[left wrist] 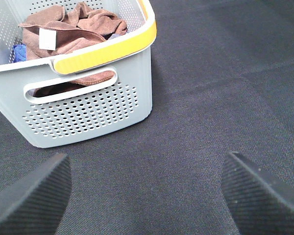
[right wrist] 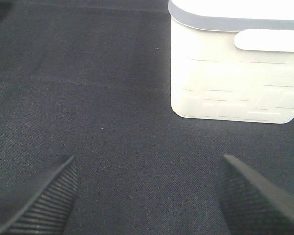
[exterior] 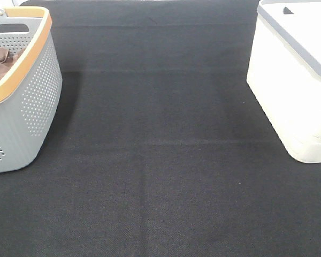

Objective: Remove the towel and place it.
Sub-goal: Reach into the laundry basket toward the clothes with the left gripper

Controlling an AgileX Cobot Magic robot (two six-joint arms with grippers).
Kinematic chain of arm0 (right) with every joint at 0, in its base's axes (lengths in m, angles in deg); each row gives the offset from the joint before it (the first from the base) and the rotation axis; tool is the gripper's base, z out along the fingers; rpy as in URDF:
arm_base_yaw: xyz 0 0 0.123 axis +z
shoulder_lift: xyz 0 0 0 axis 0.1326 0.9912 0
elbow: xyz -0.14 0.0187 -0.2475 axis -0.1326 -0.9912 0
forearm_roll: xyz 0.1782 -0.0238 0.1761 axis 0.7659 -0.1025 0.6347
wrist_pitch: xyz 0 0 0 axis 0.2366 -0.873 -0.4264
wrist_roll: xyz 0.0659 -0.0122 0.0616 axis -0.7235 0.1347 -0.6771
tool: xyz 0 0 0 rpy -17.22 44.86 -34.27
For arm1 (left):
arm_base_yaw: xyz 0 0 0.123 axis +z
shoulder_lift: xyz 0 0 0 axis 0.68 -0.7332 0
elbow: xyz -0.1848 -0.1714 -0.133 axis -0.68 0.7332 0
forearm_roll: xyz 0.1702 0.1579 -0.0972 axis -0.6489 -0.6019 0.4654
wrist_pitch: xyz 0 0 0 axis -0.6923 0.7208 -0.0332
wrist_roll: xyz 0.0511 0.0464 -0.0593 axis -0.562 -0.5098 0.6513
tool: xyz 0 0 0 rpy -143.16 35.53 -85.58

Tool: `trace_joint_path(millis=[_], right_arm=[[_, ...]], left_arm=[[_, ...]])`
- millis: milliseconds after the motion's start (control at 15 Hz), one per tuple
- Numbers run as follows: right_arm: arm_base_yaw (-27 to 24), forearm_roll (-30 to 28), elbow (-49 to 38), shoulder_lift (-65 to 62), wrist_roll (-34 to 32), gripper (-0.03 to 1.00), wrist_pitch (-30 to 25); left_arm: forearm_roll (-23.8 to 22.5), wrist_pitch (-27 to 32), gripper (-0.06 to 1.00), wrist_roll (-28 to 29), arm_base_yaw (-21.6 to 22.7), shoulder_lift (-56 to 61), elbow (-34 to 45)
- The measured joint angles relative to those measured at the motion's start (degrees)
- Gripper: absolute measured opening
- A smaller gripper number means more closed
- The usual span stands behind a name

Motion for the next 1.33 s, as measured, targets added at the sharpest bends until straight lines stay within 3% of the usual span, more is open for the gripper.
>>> trace_joint_path(millis=[1333], right_arm=[[0.0, 0.0, 0.0, 0.0, 0.0, 0.74, 0.0]], left_arm=[[0.0, 0.0, 0.8, 0.0, 0.0, 0.0, 0.0]])
